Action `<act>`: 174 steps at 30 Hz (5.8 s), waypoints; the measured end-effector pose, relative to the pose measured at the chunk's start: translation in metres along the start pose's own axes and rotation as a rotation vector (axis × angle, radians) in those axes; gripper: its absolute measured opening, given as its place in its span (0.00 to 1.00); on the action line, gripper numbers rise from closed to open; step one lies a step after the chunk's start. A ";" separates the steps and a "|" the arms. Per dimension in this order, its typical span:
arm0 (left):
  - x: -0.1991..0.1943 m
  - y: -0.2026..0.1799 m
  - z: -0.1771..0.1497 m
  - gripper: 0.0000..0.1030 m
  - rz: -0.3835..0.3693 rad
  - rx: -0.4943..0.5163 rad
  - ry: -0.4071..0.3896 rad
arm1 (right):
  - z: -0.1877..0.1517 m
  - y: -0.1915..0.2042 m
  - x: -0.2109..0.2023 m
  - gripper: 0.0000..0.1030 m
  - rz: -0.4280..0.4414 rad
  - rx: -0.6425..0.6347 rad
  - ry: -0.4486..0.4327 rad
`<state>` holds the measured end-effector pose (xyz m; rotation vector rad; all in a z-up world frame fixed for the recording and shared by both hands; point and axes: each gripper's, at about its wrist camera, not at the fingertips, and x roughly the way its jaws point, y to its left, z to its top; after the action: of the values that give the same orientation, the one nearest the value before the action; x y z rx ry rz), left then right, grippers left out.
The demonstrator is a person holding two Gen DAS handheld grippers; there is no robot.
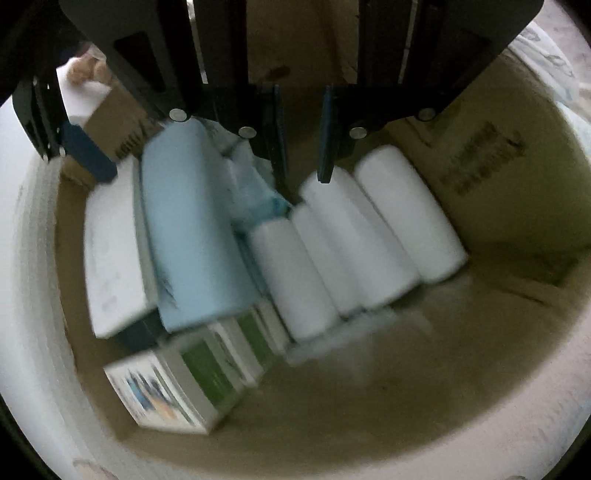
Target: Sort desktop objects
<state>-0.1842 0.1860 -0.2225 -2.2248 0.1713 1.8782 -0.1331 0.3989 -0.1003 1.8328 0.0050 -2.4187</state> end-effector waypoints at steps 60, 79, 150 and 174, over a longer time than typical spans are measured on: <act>-0.110 0.043 -0.150 0.59 0.337 0.398 -0.472 | -0.057 0.127 -0.043 0.61 -0.133 0.069 -0.145; -0.107 0.158 -0.193 0.59 0.110 0.261 -0.737 | -0.070 0.223 -0.042 0.61 -0.042 -0.079 -0.384; 0.010 0.443 -0.086 0.26 -0.349 -0.508 -0.795 | 0.080 0.395 0.205 0.62 0.312 -0.299 -0.206; 0.028 0.429 -0.062 0.30 -0.400 -0.541 -0.603 | 0.080 0.407 0.225 0.38 0.346 -0.341 -0.108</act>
<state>-0.2195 -0.2426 -0.2812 -1.6396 -0.8988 2.4157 -0.2343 -0.0300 -0.2693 1.4226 0.0794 -2.1184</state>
